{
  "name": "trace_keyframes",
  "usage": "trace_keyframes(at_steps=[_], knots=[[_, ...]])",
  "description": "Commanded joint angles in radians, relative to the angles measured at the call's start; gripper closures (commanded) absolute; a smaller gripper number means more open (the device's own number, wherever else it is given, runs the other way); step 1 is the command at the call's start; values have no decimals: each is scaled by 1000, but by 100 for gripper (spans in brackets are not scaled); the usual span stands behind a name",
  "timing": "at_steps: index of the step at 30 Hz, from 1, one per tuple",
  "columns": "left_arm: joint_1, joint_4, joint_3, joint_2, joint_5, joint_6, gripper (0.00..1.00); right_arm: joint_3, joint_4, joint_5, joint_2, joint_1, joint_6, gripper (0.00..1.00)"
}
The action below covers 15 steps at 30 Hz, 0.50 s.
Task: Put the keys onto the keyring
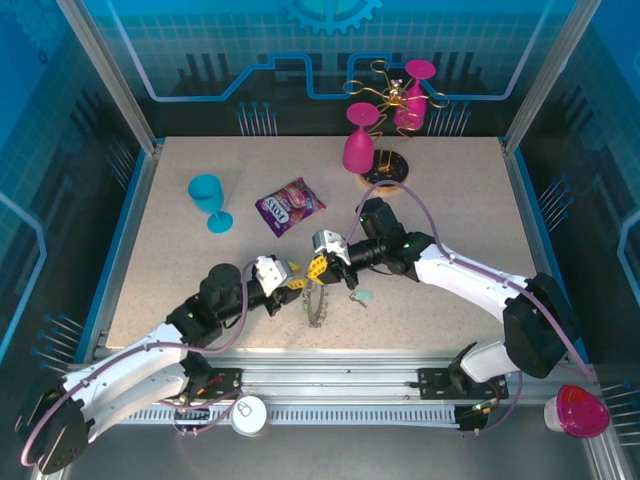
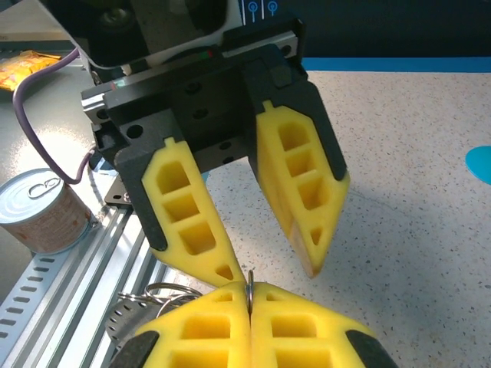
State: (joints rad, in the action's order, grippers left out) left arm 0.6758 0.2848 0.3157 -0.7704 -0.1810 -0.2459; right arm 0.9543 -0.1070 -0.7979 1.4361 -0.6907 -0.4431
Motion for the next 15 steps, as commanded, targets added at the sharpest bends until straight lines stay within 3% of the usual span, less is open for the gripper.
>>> trace_keyframes(at_steps=[1,15], knots=[[-6,74,-30,-27,-30,-25,69,-12,-6,-37,-3,-14,-34,100],[-5,201,-74,-99,-88,-55,73,-7,-60,26,31,-35,-104,100]])
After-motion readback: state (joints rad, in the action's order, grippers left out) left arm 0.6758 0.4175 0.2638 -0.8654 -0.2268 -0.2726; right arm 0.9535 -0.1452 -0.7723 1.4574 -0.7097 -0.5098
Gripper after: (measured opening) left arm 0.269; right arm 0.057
